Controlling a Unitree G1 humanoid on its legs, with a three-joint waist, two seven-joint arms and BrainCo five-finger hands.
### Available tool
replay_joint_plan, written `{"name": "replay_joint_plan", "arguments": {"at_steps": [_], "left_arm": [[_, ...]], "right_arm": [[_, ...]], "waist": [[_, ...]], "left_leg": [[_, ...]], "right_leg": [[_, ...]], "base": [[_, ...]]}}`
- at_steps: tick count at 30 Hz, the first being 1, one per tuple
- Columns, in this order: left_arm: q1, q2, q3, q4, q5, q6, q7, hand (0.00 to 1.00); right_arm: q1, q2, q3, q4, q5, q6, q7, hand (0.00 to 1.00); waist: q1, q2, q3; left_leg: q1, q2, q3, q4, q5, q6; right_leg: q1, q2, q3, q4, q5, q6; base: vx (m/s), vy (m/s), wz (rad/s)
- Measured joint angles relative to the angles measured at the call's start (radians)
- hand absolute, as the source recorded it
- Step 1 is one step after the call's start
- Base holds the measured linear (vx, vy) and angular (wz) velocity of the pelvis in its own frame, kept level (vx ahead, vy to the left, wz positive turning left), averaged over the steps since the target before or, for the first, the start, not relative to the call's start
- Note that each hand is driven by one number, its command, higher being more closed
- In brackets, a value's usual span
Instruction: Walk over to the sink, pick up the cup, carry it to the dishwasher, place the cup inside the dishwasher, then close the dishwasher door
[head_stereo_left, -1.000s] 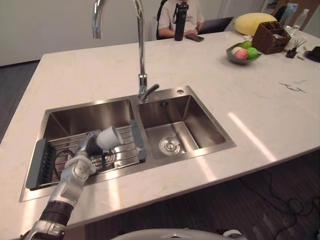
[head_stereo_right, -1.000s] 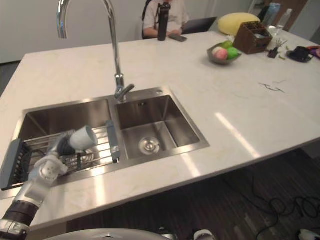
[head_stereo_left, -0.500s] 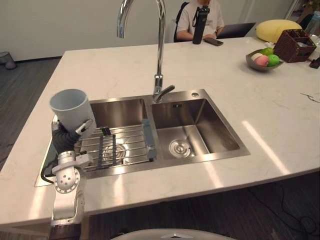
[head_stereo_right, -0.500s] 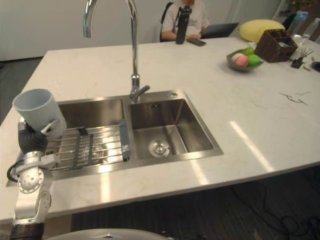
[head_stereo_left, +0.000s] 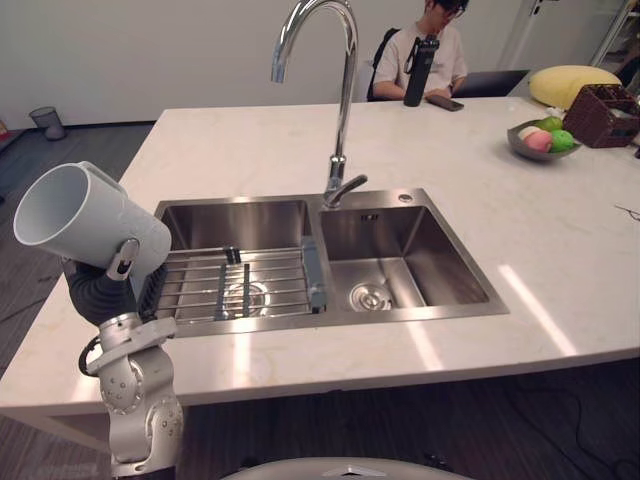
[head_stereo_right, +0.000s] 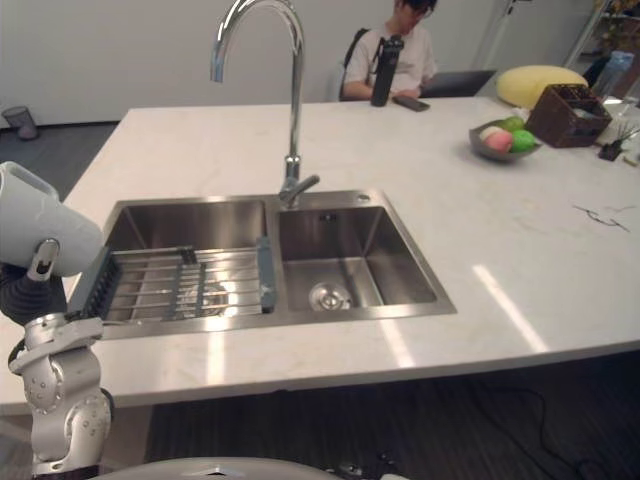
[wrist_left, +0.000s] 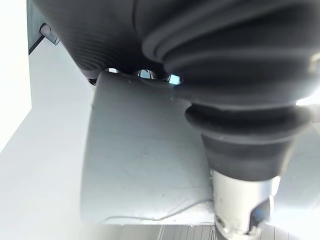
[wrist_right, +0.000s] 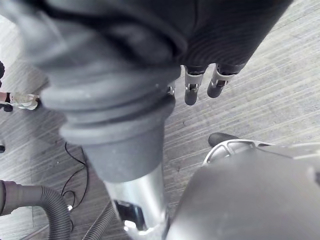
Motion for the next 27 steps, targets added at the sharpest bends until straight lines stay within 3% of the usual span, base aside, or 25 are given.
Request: {"name": "replay_joint_plan", "arguments": {"at_steps": [4, 8, 11, 13, 14, 15, 16, 17, 18, 19, 20, 22, 23, 24, 25, 27], "left_arm": [[-0.012, 0.002, -0.097, 0.001, 0.002, 0.001, -0.001, 1.00], [-0.034, 0.006, -0.148, 0.004, 0.026, 0.019, -0.001, 1.00], [-0.010, 0.006, -0.146, 0.008, 0.046, 0.056, -0.002, 1.00], [0.000, 0.006, -0.126, 0.008, 0.045, 0.067, -0.002, 1.00], [0.022, -0.002, -0.094, 0.007, 0.044, 0.068, -0.001, 1.00], [0.043, 0.003, -0.057, 0.008, 0.035, 0.068, 0.000, 1.00], [0.042, 0.010, -0.051, 0.010, 0.025, 0.068, -0.001, 1.00], [0.043, 0.006, -0.052, 0.005, 0.016, 0.066, -0.005, 1.00], [0.041, 0.010, -0.056, 0.005, 0.002, 0.063, -0.022, 1.00], [0.039, 0.010, -0.058, 0.005, -0.003, 0.060, -0.033, 1.00], [0.039, 0.007, -0.060, 0.004, -0.010, 0.049, -0.054, 1.00], [0.035, 0.006, -0.093, 0.000, -0.017, 0.048, -0.089, 1.00], [0.034, 0.002, -0.133, 0.001, -0.017, 0.049, -0.106, 1.00], [0.033, -0.003, -0.154, 0.003, -0.017, 0.050, -0.114, 1.00], [0.023, -0.019, -0.189, 0.017, -0.017, 0.053, -0.128, 1.00], [0.025, -0.028, -0.218, 0.039, -0.019, 0.053, -0.135, 1.00]], "right_arm": [[-0.006, -0.007, 0.013, -0.001, 0.047, -0.002, 0.000, 0.00], [0.003, -0.007, 0.022, -0.006, 0.061, -0.021, 0.008, 0.00], [0.001, -0.012, 0.041, -0.008, 0.051, -0.038, 0.038, 0.00], [-0.016, -0.027, 0.058, -0.005, 0.040, -0.047, 0.047, 0.00], [-0.036, -0.043, 0.059, -0.003, 0.021, -0.058, 0.051, 0.00], [-0.068, -0.051, 0.058, 0.003, 0.014, -0.069, 0.050, 0.00], [-0.077, -0.054, 0.054, 0.008, 0.012, -0.078, 0.050, 0.00], [-0.092, -0.066, 0.035, 0.048, 0.012, -0.091, 0.051, 0.00], [-0.105, -0.084, 0.026, 0.074, 0.013, -0.088, 0.046, 0.00], [-0.107, -0.089, 0.026, 0.073, 0.013, -0.088, 0.044, 0.00], [-0.104, -0.099, 0.035, 0.071, 0.015, -0.089, 0.044, 0.00], [-0.100, -0.101, 0.039, 0.069, 0.014, -0.096, 0.048, 0.00], [-0.100, -0.101, 0.040, 0.060, 0.014, -0.095, 0.056, 0.00], [-0.098, -0.103, 0.041, 0.047, 0.013, -0.091, 0.065, 0.00], [-0.092, -0.110, 0.043, 0.022, 0.012, -0.072, 0.071, 0.00], [-0.093, -0.097, 0.058, 0.014, 0.012, -0.032, 0.085, 0.00]], "waist": [[-0.019, -0.004, -0.003], [-0.019, -0.002, -0.003], [-0.005, 0.008, 0.028], [0.034, 0.012, 0.077], [0.058, 0.026, 0.111], [0.070, 0.034, 0.127], [0.070, 0.019, 0.124], [0.083, 0.034, 0.142], [0.094, 0.029, 0.148], [0.094, 0.029, 0.149], [0.093, 0.035, 0.147], [0.079, 0.050, 0.138], [0.071, 0.062, 0.130], [0.066, 0.073, 0.123], [0.052, 0.085, 0.115], [0.039, 0.067, 0.103]], "left_leg": [[-0.025, -0.005, -0.018, 0.000, -0.001, -0.001], [-0.039, -0.015, -0.093, 0.001, -0.009, 0.001], [-0.099, -0.026, -0.244, 0.082, -0.005, 0.003], [-0.155, -0.029, -0.350, 0.173, -0.009, -0.011], [-0.180, -0.025, -0.388, 0.185, 0.012, -0.043], [-0.226, -0.038, -0.410, 0.161, 0.087, -0.145], [-0.236, -0.045, -0.398, 0.111, 0.121, -0.198], [-0.273, -0.038, -0.249, 0.194, 0.042, -0.077], [-0.310, -0.032, -0.084, 0.426, -0.100, 0.109], [-0.304, -0.024, -0.022, 0.520, -0.145, 0.130], [-0.262, 0.027, 0.076, 0.674, -0.221, 0.114], [-0.160, 0.127, 0.139, 0.767, -0.273, 0.093], [-0.103, 0.199, 0.168, 0.729, -0.236, 0.079], [-0.078, 0.231, 0.189, 0.682, -0.172, 0.086], [-0.062, 0.222, 0.214, 0.621, -0.170, 0.065], [-0.055, 0.188, 0.250, 0.574, -0.171, 0.066]], "right_leg": [[-0.036, 0.016, 0.099, -0.002, -0.003, 0.003], [-0.033, 0.038, 0.178, 0.016, -0.029, 0.002], [-0.036, 0.049, 0.147, 0.107, -0.096, -0.010], [-0.034, 0.047, 0.072, 0.181, -0.143, -0.032], [-0.035, 0.055, 0.021, 0.218, -0.163, -0.045], [-0.056, 0.068, -0.014, 0.232, -0.191, -0.074], [-0.072, 0.059, -0.025, 0.224, -0.192, -0.076], [-0.076, 0.035, -0.134, 0.232, -0.192, -0.083], [-0.086, -0.012, -0.211, 0.245, -0.191, -0.084], [-0.082, -0.033, -0.240, 0.247, -0.188, -0.087], [-0.069, -0.061, -0.304, 0.243, -0.178, -0.084], [-0.049, -0.083, -0.396, 0.242, -0.171, -0.076], [-0.048, -0.095, -0.442, 0.248, -0.167, -0.074], [-0.050, -0.097, -0.462, 0.257, -0.167, -0.074], [-0.056, -0.116, -0.475, 0.290, -0.165, -0.071], [-0.019, -0.156, -0.495, 0.305, -0.126, -0.086]], "base": [[0.02, 0.008, -0.06], [0.04, -0.001, 0.14], [0.04, -0.060, 1.02], [-0.03, -0.104, 1.57], [-0.14, -0.126, 1.55], [-0.20, -0.136, 1.76], [-0.26, -0.082, 2.12], [-0.25, -0.052, 2.24], [-0.22, -0.042, 2.09], [-0.16, -0.078, 1.88], [-0.15, -0.057, 1.36], [-0.18, 0.019, 1.67], [-0.12, 0.104, 1.62], [-0.09, 0.177, 1.57], [-0.07, 0.208, 1.54], [-0.03, 0.228, 1.49]]}}
